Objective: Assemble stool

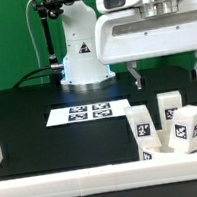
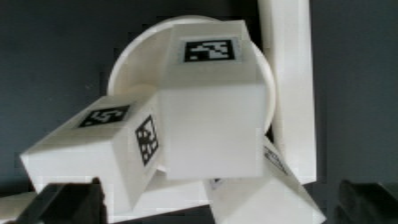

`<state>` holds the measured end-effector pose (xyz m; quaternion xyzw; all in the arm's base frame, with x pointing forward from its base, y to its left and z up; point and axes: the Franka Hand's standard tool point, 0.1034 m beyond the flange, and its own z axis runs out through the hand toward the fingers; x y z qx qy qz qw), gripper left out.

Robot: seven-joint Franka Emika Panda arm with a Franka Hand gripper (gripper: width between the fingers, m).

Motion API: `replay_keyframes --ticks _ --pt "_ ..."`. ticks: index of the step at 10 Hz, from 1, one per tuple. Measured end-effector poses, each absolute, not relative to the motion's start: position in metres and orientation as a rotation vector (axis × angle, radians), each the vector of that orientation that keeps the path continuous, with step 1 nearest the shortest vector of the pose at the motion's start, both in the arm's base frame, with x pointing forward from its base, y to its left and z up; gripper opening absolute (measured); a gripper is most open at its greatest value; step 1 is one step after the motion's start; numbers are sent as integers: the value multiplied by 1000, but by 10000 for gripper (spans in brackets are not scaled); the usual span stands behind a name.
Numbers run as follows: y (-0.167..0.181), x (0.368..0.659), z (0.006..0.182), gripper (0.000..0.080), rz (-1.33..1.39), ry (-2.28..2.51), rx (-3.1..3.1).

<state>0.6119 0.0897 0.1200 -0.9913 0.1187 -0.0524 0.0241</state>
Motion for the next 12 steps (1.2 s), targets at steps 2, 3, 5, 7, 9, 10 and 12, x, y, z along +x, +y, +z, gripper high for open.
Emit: replay_keyframes --ticks 2,3,5,7,9,10,12 --pt "89 612 118 649 -168 375 -3071" --pt "88 612 117 649 -168 376 -3072" --pt "91 610 114 649 -189 370 -3072" --pt "94 601 105 649 -193 360 -3077" --pt "93 597 99 649 -198 364 -3081" --pt "94 594 96 649 -202 361 -3083" --pt "96 592 92 649 -192 362 -3085"
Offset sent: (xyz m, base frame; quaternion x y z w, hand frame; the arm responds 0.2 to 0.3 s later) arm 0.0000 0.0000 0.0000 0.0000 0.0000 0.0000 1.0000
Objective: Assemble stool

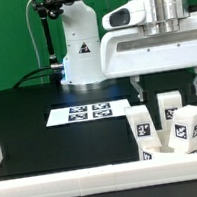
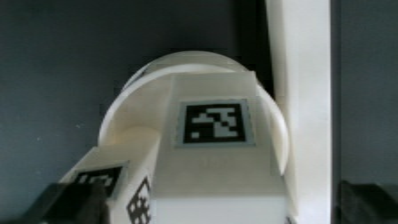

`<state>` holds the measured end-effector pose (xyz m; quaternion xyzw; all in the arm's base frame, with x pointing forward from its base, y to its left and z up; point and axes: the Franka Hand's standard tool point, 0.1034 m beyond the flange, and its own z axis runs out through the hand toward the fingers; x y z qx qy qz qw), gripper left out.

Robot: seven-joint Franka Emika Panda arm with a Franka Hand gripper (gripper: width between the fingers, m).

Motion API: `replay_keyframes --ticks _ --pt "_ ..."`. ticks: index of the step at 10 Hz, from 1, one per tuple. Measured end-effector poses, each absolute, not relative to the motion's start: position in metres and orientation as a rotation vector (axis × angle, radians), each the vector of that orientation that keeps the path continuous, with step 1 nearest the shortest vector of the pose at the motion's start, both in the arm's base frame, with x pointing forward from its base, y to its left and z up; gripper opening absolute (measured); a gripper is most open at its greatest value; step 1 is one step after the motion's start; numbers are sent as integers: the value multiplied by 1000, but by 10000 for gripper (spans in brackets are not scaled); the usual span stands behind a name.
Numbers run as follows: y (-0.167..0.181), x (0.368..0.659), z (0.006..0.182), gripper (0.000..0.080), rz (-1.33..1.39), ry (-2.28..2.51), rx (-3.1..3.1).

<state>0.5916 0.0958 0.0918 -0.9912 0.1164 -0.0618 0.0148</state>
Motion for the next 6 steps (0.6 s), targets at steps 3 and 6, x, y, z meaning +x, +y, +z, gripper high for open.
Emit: replay_keyframes --ticks 3,6 --pt "99 591 90 388 -188 362 -3084" --pt "99 593 90 335 -209 382 -3080"
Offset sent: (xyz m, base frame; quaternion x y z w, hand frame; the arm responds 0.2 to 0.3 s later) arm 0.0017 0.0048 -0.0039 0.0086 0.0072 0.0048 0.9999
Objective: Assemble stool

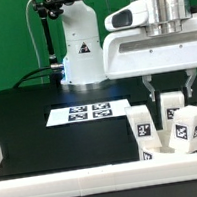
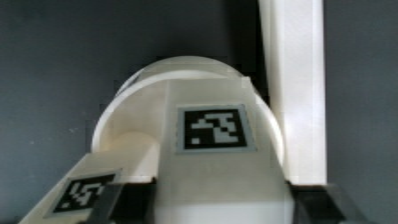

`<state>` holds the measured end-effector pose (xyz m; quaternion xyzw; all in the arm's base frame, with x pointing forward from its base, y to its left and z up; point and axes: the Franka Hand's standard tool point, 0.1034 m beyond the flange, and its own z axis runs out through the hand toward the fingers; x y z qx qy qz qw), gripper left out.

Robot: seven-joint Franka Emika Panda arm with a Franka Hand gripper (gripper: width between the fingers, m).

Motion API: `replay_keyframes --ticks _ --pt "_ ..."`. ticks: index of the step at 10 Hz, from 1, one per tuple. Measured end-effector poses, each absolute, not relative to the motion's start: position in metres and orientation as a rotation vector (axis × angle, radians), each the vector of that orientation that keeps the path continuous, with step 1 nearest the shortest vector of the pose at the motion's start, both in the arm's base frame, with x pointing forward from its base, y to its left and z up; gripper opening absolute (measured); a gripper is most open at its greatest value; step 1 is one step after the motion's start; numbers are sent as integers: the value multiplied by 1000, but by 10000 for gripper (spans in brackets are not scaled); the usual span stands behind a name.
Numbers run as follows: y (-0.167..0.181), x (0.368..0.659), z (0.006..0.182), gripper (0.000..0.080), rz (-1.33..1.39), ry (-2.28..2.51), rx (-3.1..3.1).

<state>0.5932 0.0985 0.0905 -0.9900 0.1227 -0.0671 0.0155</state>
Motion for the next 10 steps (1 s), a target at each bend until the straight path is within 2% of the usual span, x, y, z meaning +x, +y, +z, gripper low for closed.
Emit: replay_keyframes --ticks 10 --pt "97 593 90 337 -185 1342 -2740"
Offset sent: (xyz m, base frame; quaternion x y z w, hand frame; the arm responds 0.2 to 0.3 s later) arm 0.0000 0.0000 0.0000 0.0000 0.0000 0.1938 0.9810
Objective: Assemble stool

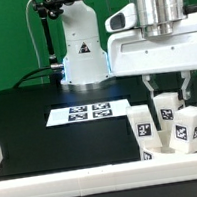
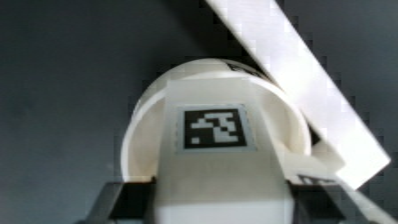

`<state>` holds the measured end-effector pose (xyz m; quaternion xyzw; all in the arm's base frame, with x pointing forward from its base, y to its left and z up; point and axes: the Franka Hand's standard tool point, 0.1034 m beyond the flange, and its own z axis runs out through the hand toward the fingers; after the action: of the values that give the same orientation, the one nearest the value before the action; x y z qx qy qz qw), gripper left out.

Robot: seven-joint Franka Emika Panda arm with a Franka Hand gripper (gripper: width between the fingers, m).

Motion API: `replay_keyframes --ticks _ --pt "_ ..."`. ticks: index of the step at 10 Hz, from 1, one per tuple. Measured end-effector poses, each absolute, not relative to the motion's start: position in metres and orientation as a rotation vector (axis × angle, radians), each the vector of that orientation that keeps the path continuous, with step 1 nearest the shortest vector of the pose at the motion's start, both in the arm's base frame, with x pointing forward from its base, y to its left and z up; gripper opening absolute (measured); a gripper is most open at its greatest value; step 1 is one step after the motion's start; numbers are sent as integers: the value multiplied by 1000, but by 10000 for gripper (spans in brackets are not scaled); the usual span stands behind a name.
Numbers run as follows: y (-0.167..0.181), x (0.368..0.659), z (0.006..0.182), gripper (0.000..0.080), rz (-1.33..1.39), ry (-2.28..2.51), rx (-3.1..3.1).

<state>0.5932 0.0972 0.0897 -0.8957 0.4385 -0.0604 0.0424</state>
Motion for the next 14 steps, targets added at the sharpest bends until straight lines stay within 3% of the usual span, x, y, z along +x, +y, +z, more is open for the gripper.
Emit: replay_keyframes --ticks 5,14 --pt "99 594 89 337 -180 1891 -2335" --pt "102 600 89 338 -109 2345 -1713"
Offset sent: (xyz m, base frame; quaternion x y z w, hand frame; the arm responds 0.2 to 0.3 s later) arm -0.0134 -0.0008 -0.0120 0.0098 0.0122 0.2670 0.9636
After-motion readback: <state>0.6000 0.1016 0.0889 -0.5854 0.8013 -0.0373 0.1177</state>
